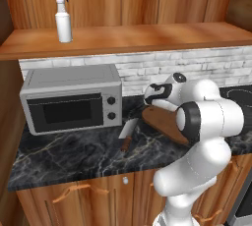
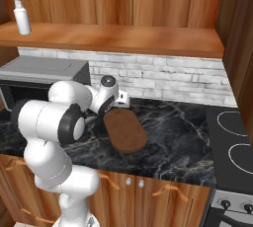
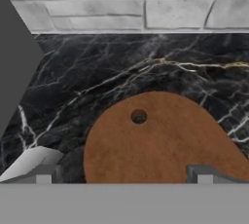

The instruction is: Move the cutting board and knife to the sink. Then move spray from the cabinet to the counter.

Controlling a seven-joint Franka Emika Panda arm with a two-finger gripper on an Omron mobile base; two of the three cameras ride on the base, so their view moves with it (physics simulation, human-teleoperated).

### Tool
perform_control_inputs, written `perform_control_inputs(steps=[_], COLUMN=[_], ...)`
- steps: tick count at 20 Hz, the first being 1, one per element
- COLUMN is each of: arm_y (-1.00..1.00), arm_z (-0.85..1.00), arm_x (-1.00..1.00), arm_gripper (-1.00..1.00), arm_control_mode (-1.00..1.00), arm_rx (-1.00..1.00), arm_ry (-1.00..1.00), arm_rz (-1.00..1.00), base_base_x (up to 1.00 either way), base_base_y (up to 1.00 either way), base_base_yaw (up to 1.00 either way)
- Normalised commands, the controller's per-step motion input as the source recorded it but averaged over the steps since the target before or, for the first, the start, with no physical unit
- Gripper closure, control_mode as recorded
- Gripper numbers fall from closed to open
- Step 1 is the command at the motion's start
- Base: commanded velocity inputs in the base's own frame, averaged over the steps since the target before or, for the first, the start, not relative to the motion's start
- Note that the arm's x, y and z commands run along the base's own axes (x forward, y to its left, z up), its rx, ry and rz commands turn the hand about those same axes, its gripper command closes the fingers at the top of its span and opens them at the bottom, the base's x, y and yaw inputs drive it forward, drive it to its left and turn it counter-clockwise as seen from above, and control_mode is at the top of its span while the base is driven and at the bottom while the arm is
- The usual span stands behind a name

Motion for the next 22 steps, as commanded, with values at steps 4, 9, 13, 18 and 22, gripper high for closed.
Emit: perform_control_inputs(steps=[4,9,13,18,22], arm_y=[0.0,0.0,0.0,0.0,0.0], arm_z=[-0.03,0.0,-0.06,-0.11,-0.12], arm_x=[0.15,0.17,0.25,0.3,0.34], arm_gripper=[-1.0,-1.0,-1.0,-1.0,-1.0], arm_control_mode=[-1.0,-1.0,-1.0,-1.0,-1.0], arm_rx=[0.0,0.0,0.0,-0.01,-0.01], arm_ry=[0.0,0.0,0.03,0.05,0.0], arm_rz=[0.0,0.0,0.0,0.0,0.0], base_base_x=[0.0,0.0,0.0,0.0,0.0], base_base_y=[0.0,0.0,0.0,0.0,0.0], base_base_yaw=[0.0,0.0,0.0,0.0,0.0])
